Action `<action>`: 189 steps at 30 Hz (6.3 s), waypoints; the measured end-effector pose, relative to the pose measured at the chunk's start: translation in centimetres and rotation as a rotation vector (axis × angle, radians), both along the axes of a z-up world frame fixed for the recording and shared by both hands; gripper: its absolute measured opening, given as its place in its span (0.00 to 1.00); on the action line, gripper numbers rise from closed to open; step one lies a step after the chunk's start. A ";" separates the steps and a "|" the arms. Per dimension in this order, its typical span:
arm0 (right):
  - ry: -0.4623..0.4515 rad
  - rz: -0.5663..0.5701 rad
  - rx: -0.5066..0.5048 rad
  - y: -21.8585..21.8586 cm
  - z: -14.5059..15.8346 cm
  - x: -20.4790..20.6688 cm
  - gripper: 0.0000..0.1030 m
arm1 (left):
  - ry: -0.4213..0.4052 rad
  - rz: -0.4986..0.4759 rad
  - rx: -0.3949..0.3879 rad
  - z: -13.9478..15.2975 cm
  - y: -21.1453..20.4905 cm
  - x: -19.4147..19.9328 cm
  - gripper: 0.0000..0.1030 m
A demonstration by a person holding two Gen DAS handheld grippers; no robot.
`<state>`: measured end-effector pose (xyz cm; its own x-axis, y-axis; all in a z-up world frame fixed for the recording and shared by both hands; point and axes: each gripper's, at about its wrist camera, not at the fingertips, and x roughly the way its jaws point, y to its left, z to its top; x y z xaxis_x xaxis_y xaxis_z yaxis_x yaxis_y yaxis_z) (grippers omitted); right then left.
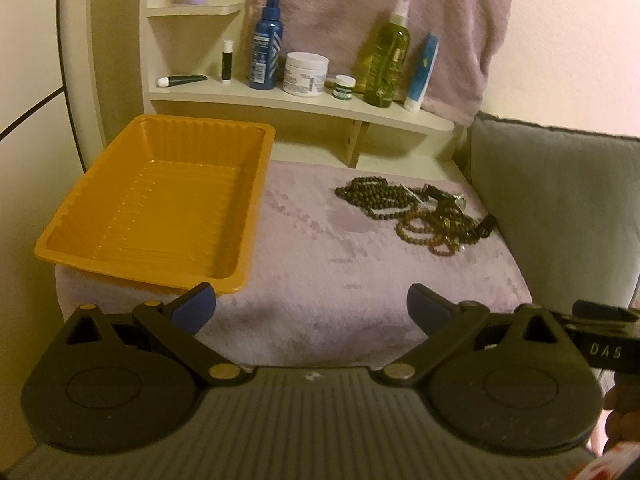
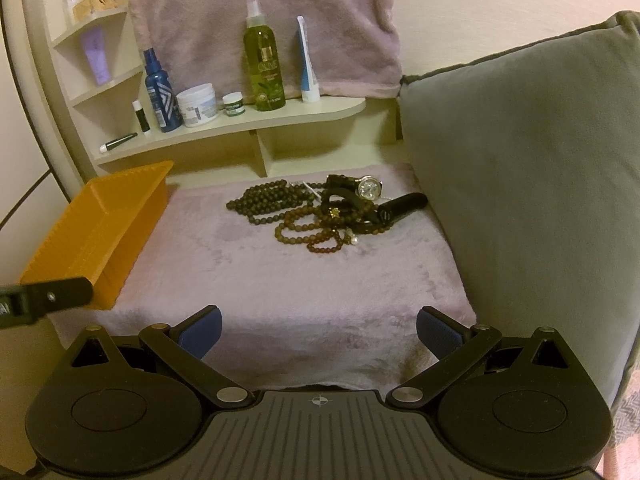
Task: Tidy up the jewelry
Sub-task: 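Grasp the orange tray rim with the left gripper and tilt it up, then grasp a black bar from the jewelry pile with the right gripper while the left holds the tray tilted, then carry the black bar into the orange tray and open the right gripper, then grasp a dark beaded bracelet from the pile with the right gripper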
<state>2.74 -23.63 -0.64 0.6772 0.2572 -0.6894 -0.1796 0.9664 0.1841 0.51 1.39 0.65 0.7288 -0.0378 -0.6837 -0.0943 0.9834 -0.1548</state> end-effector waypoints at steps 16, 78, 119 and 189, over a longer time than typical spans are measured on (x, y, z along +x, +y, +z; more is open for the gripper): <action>0.022 0.027 -0.029 1.7 -2.3 2.8 1.00 | -0.050 0.153 -0.032 -0.9 8.5 0.2 0.97; -0.049 -0.006 -0.068 1.7 -4.7 9.5 0.87 | -0.182 0.161 0.237 -1.2 13.4 4.5 0.05; -0.001 -0.213 -0.105 -3.3 -8.4 16.2 0.21 | -0.132 0.092 0.330 -0.4 10.5 5.5 0.05; -0.099 -0.066 -0.015 -4.0 -6.3 13.7 0.41 | -0.110 0.140 0.322 -0.4 10.5 6.0 0.04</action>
